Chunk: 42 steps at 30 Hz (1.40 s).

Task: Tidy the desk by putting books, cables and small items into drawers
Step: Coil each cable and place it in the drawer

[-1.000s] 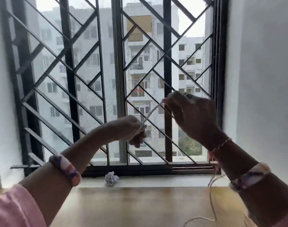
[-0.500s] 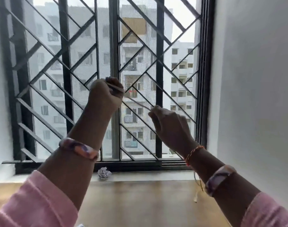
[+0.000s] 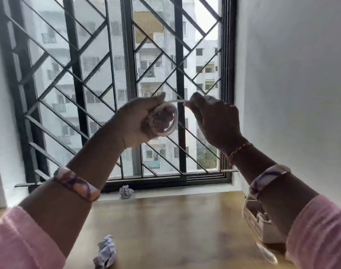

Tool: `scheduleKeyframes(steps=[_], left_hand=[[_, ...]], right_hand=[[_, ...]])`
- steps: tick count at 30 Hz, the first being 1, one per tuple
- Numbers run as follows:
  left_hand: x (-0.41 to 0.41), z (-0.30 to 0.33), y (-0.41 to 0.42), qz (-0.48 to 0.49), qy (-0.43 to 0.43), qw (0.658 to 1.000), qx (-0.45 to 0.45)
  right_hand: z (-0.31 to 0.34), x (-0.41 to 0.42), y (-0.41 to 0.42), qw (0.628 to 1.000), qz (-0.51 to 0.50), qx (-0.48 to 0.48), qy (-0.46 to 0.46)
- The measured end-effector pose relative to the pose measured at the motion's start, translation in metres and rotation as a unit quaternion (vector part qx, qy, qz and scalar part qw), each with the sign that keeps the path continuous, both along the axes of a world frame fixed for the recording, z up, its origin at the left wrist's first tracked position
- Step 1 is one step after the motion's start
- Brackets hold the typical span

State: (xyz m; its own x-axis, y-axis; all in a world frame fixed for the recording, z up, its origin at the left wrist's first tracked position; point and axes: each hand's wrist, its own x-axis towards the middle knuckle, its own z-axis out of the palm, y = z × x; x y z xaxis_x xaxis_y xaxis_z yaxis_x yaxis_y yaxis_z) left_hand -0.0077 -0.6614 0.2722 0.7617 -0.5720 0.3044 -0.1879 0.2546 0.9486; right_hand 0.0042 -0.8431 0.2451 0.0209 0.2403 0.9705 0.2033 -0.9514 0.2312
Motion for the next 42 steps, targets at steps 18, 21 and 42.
scheduleKeyframes(steps=[18,21,42], left_hand=[[-0.035,-0.02,0.065,0.341,-0.288,0.782,0.435],[-0.073,-0.007,0.053,0.17,-0.039,0.977,0.123],[0.027,0.012,-0.038,0.068,-0.137,0.983,-0.096]], right_hand=[[-0.017,-0.042,0.046,0.997,0.047,0.0,0.065],[-0.01,-0.039,0.042,0.993,0.086,0.02,0.081],[0.024,0.009,-0.019,0.984,0.1,0.044,0.14]])
